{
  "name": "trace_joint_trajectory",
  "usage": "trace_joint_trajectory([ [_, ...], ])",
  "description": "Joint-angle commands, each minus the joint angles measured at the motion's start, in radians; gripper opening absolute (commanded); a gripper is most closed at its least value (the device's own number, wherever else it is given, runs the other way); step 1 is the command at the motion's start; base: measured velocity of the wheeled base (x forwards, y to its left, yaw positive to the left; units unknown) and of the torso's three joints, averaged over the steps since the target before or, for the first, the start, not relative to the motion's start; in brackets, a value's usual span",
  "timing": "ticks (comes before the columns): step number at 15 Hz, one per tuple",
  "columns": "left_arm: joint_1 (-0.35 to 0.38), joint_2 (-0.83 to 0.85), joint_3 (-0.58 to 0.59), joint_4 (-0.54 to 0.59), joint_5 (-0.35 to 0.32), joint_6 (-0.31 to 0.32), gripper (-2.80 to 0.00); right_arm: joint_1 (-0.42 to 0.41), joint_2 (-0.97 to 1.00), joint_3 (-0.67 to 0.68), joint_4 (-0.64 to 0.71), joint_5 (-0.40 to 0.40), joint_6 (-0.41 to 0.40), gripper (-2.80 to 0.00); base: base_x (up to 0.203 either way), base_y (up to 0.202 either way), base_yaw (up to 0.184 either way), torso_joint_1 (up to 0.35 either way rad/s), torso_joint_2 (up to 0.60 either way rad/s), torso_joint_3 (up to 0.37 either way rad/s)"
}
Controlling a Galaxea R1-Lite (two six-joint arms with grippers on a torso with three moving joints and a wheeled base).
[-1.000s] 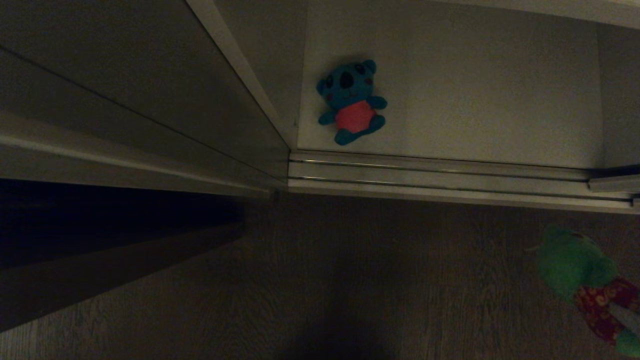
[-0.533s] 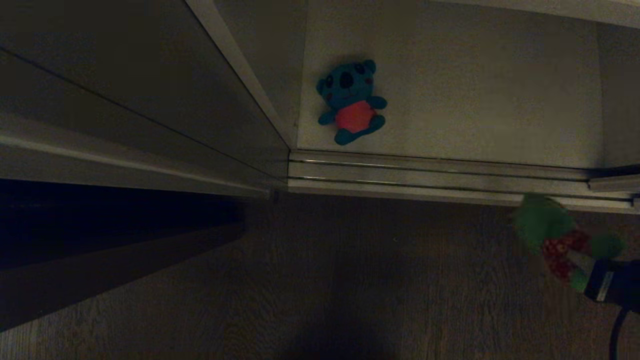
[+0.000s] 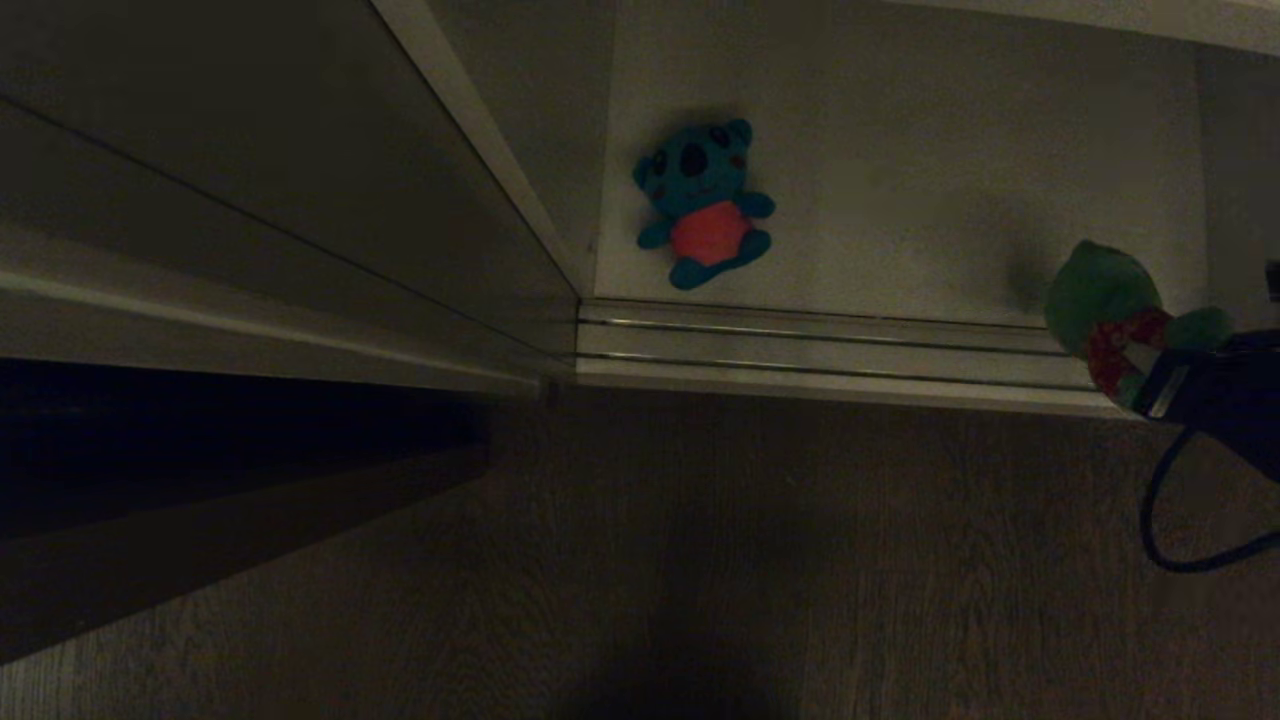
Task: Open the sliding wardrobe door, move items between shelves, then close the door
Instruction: Place the green doll on the lower shelf
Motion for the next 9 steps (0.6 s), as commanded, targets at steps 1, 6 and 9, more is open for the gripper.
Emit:
trace_joint_trajectory([
  [1, 0.000, -0.001, 0.000, 0.000, 0.000, 0.000, -2.80, -0.002, 0.130, -0.061, -0.086, -0.001, -0.001, -2.80, 0.000, 0.000, 0.000, 0.000, 0.00, 0.000],
  [6, 0.000, 0.000, 0.000, 0.000, 0.000, 0.000, -2.80, -0.020, 0.344, -0.233, -0.252, -0.020, -0.056, -2.80, 0.000, 0.000, 0.000, 0.000, 0.00, 0.000],
  [9, 0.000, 0.001, 0.000, 0.000, 0.000, 0.000, -2.80, -0.032, 0.378, -0.377, -0.254, -0.022, -0.069, -2.80, 0.000, 0.000, 0.000, 0.000, 0.00, 0.000],
])
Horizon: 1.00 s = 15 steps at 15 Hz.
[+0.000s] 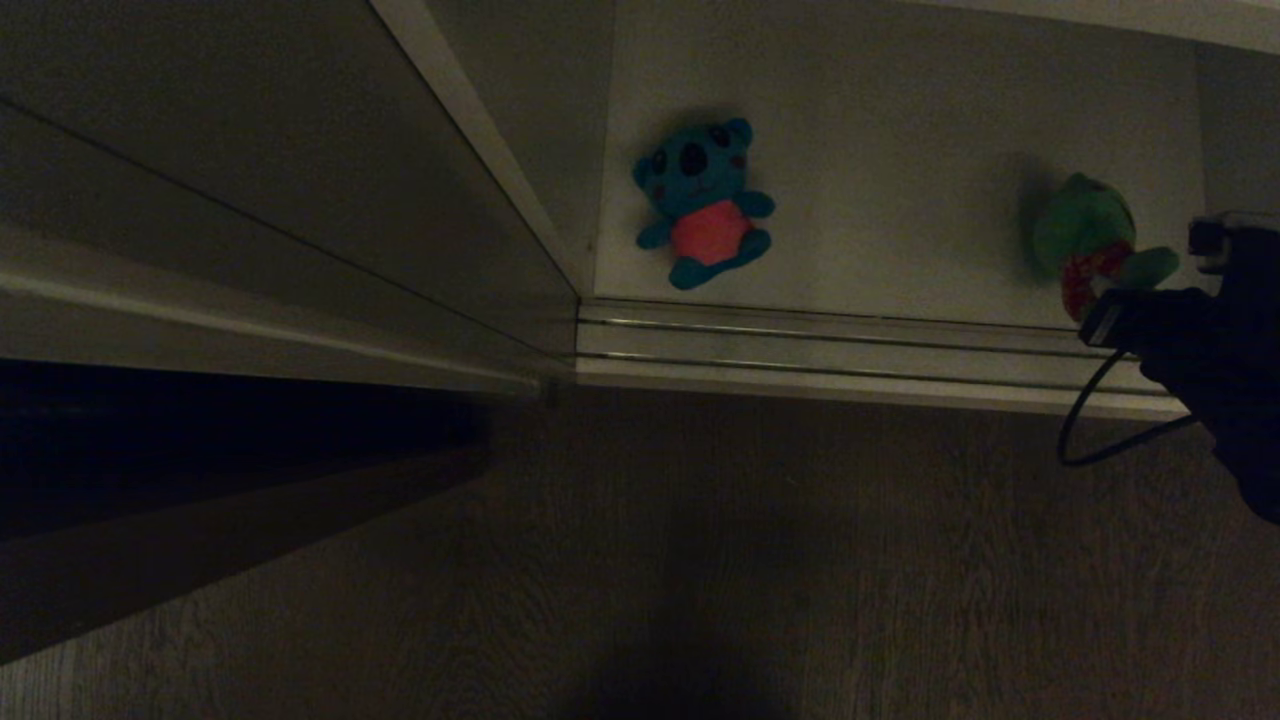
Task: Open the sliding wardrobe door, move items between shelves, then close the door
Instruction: Place the green doll on the lower shelf
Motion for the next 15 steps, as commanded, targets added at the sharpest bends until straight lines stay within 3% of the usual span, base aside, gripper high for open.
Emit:
trace_joint_trajectory([
  [1, 0.000, -0.001, 0.000, 0.000, 0.000, 0.000, -2.80, -0.009, 0.052, -0.117, -0.006, 0.000, -0.009, -2.80, 0.000, 0.000, 0.000, 0.000, 0.00, 0.000],
  [3, 0.000, -0.001, 0.000, 0.000, 0.000, 0.000, -2.80, -0.023, 0.081, -0.176, -0.006, 0.001, -0.056, -2.80, 0.000, 0.000, 0.000, 0.000, 0.00, 0.000],
  [15, 0.000, -0.001, 0.000, 0.000, 0.000, 0.000, -2.80, -0.013, 0.265, -0.357, -0.050, 0.007, -0.115, -2.80, 0.000, 0.000, 0.000, 0.000, 0.00, 0.000],
])
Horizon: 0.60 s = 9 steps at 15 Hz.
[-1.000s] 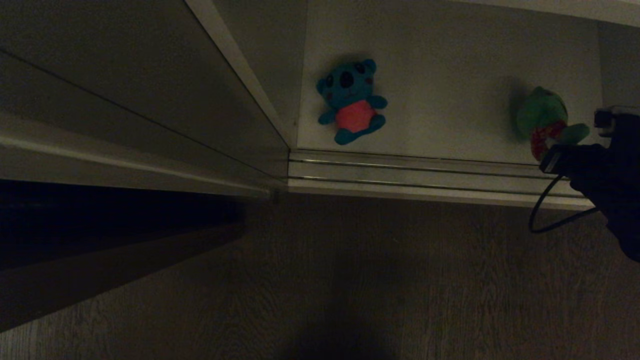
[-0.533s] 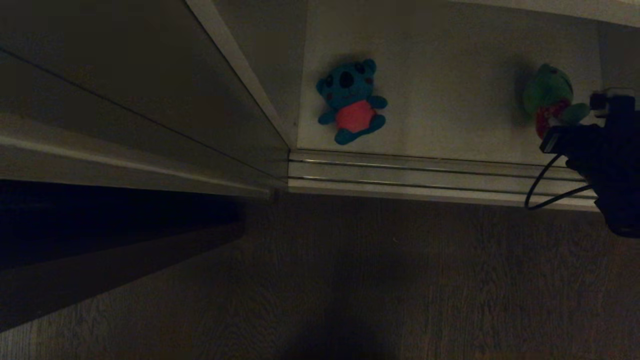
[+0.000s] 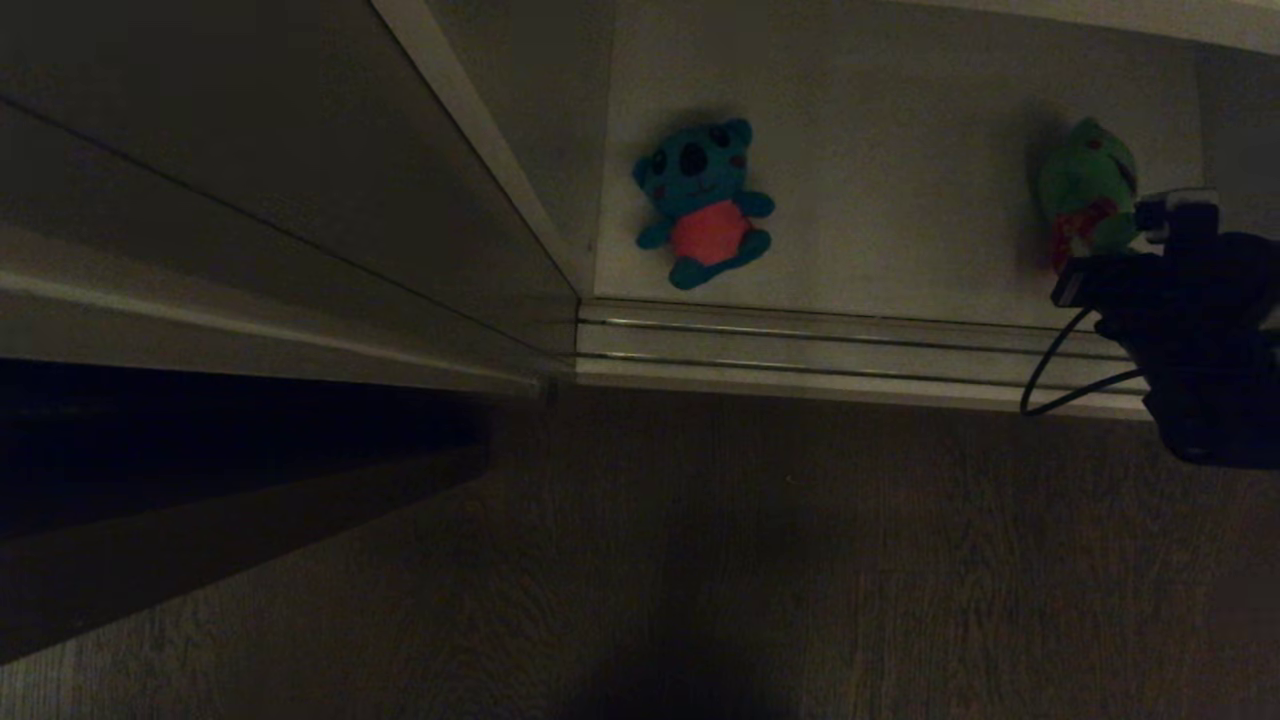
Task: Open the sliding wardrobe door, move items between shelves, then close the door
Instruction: Place the green doll on the lower shelf
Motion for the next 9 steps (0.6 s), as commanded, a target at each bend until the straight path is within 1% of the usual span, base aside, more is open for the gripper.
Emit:
trace_joint_trajectory([
  [1, 0.000, 0.001, 0.000, 0.000, 0.000, 0.000, -2.80, -0.001, 0.033, -0.042, -0.005, 0.004, -0.005, -2.80, 0.000, 0.000, 0.000, 0.000, 0.00, 0.000],
  [2, 0.000, -0.001, 0.000, 0.000, 0.000, 0.000, -2.80, -0.001, 0.039, -0.062, -0.006, 0.004, -0.008, -2.80, 0.000, 0.000, 0.000, 0.000, 0.00, 0.000],
  [9, 0.000, 0.000, 0.000, 0.000, 0.000, 0.000, -2.80, -0.012, 0.018, -0.093, -0.015, 0.006, -0.020, -2.80, 0.000, 0.000, 0.000, 0.000, 0.00, 0.000],
])
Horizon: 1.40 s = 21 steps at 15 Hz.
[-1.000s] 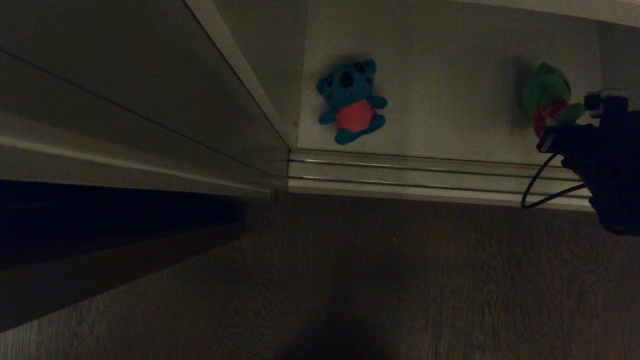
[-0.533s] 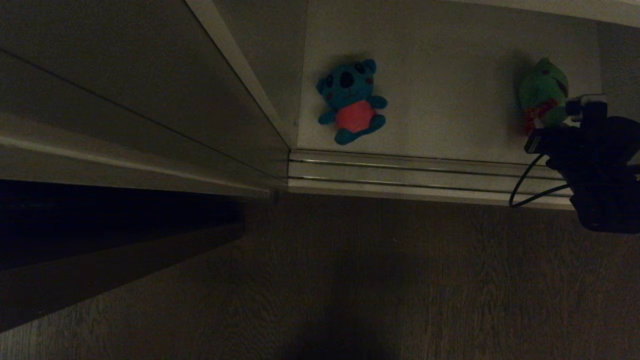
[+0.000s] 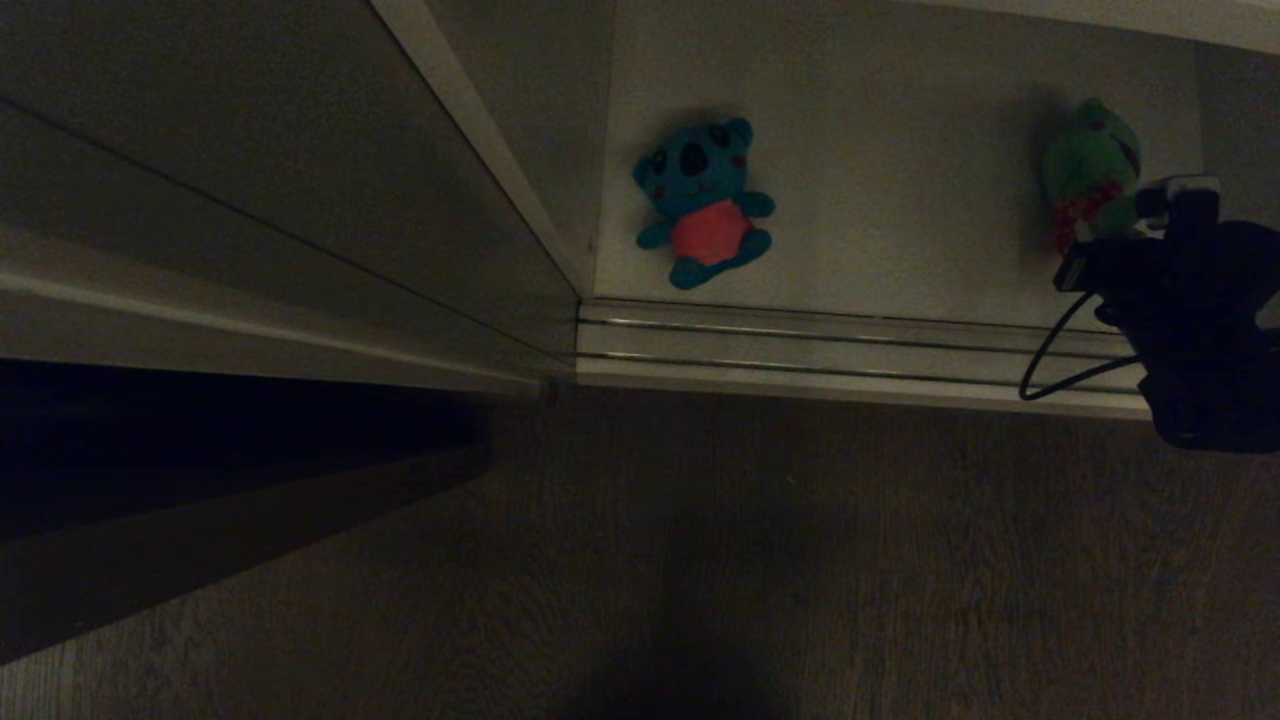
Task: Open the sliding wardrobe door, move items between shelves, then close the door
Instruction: Place the green doll on the lower shelf
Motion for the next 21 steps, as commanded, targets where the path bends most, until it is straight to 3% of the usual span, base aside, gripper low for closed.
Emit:
trace_joint_trajectory([
  [1, 0.000, 0.000, 0.000, 0.000, 0.000, 0.000, -2.80, -0.001, -0.027, 0.006, -0.007, -0.001, 0.007, -2.80, 0.000, 0.000, 0.000, 0.000, 0.00, 0.000],
  [2, 0.000, 0.001, 0.000, 0.000, 0.000, 0.000, -2.80, -0.004, -0.025, 0.002, -0.004, -0.002, 0.015, -2.01, 0.000, 0.000, 0.000, 0.000, 0.00, 0.000],
  [3, 0.000, 0.001, 0.000, 0.000, 0.000, 0.000, -2.80, -0.005, -0.019, 0.006, -0.002, -0.002, 0.006, 0.00, 0.000, 0.000, 0.000, 0.000, 0.00, 0.000],
  [9, 0.000, 0.001, 0.000, 0.000, 0.000, 0.000, -2.80, -0.005, 0.010, -0.036, -0.026, -0.008, 0.039, 0.00, 0.000, 0.000, 0.000, 0.000, 0.00, 0.000],
  [19, 0.000, -0.001, 0.000, 0.000, 0.000, 0.000, -2.80, -0.013, -0.251, 0.281, -0.010, 0.081, 0.038, 0.00, 0.000, 0.000, 0.000, 0.000, 0.00, 0.000],
  [21, 0.000, 0.001, 0.000, 0.000, 0.000, 0.000, -2.80, -0.013, -0.331, 0.341, 0.043, 0.102, 0.036, 0.00, 0.000, 0.000, 0.000, 0.000, 0.00, 0.000],
])
